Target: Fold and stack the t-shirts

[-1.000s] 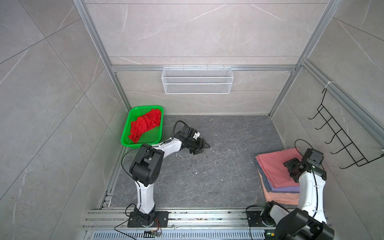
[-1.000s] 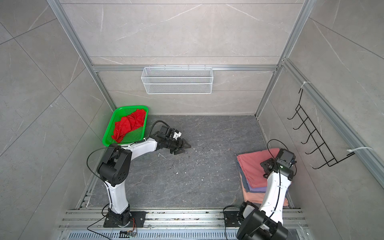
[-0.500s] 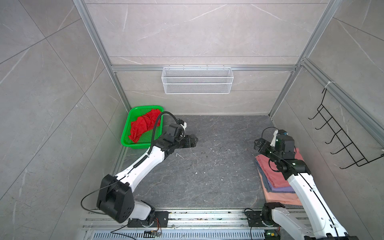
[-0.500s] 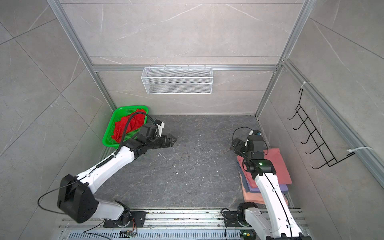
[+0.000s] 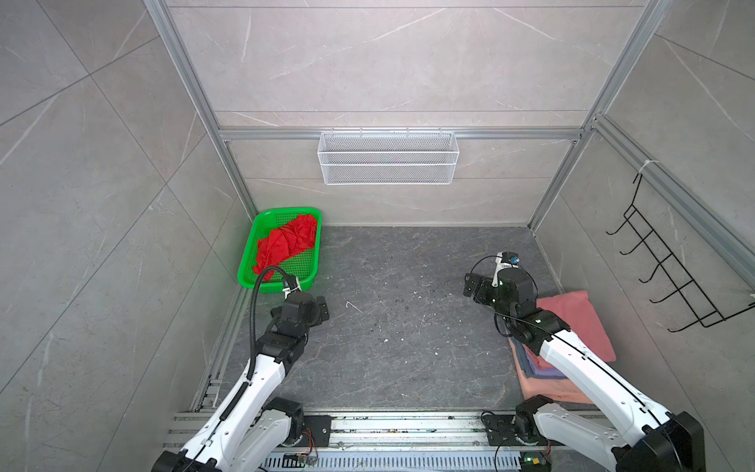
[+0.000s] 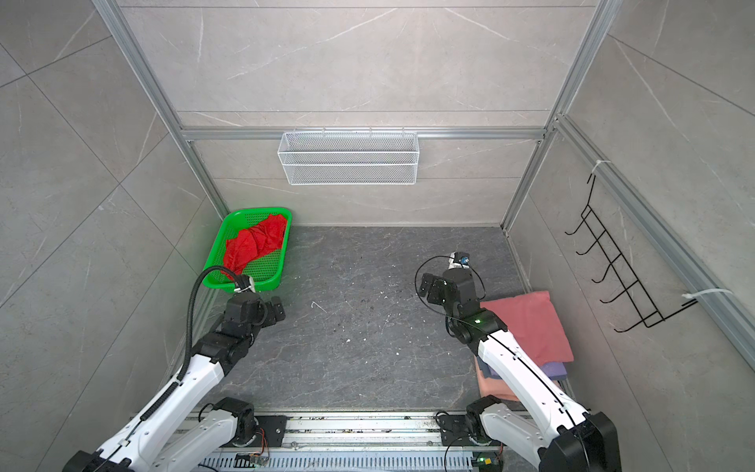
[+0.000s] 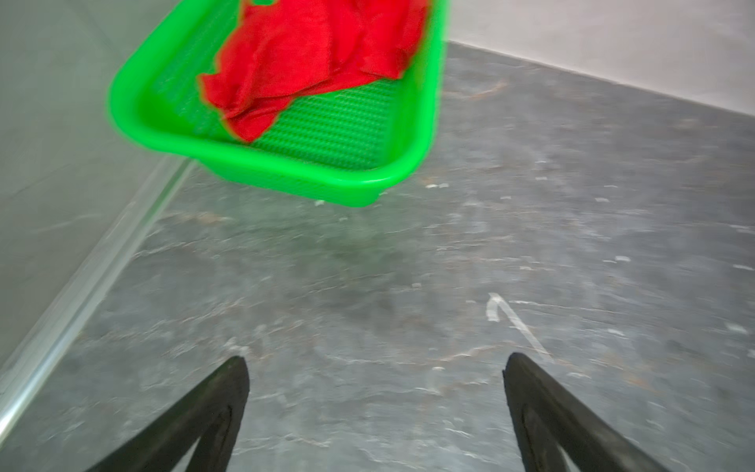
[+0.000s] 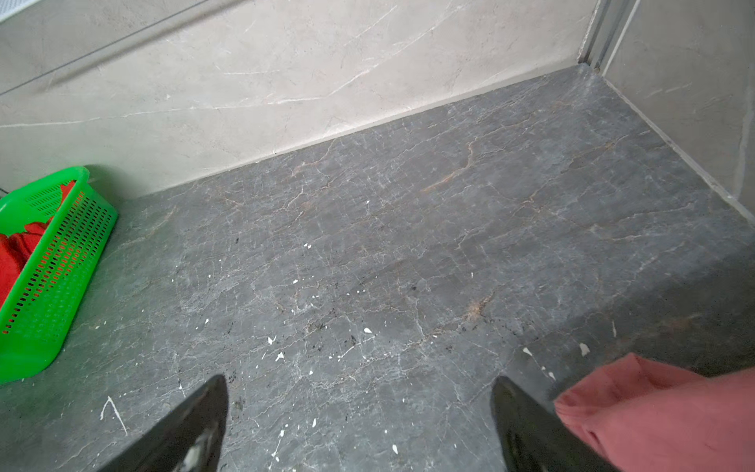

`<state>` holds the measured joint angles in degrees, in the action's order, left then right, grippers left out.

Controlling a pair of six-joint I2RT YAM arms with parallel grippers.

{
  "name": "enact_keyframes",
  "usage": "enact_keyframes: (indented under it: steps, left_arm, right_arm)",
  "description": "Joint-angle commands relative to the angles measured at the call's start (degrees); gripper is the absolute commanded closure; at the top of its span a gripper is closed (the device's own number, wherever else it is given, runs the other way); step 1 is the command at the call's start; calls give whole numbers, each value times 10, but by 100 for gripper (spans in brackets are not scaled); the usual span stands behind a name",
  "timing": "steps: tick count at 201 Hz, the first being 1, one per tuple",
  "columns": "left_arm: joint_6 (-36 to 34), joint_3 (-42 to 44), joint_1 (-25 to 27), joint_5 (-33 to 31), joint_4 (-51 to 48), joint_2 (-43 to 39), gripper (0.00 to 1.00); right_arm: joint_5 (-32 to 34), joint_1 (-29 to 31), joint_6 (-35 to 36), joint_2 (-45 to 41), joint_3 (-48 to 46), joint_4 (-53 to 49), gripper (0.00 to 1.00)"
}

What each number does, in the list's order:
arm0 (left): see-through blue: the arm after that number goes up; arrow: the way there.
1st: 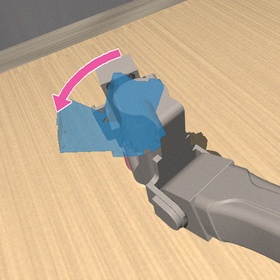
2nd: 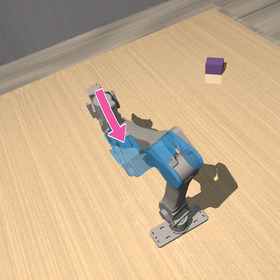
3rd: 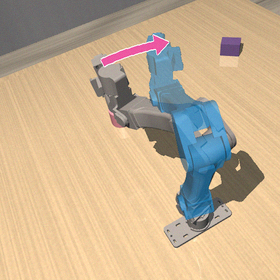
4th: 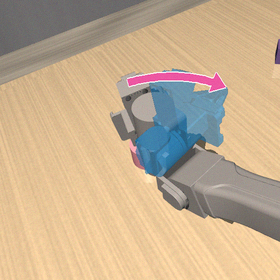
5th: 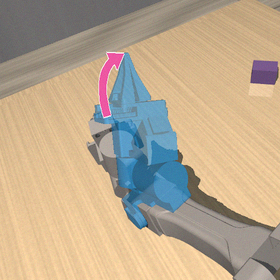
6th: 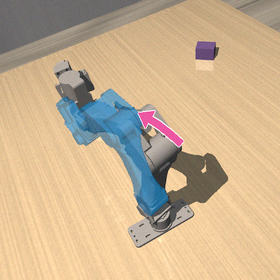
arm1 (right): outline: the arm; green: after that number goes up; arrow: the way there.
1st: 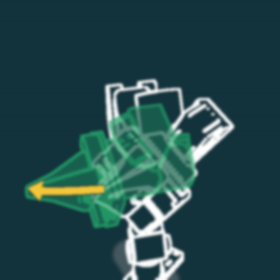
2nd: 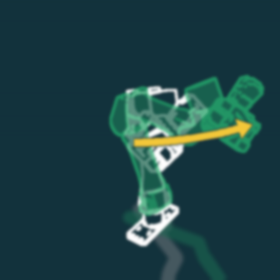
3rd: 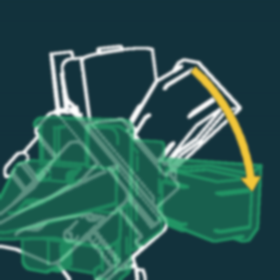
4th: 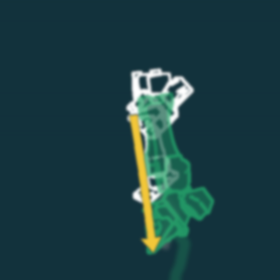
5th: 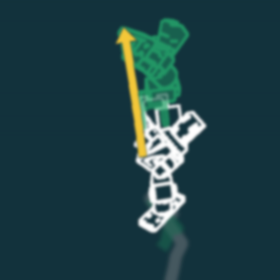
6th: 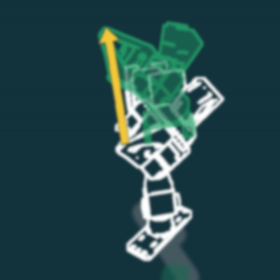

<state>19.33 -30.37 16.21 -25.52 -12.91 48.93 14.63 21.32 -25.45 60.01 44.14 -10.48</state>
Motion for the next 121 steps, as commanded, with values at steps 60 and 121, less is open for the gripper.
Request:
enact_keyframes:
  steps: [60, 121]
  left_arm:
    - [-157, 167, -90, -32, 517, 107, 0]
    - [-188, 152, -95, 44, 574, 225, 0]
  right_arm:
    - [63, 3, -10, -47, -31, -40, 0]
    - [101, 3, -16, -78, -31, -72, 0]
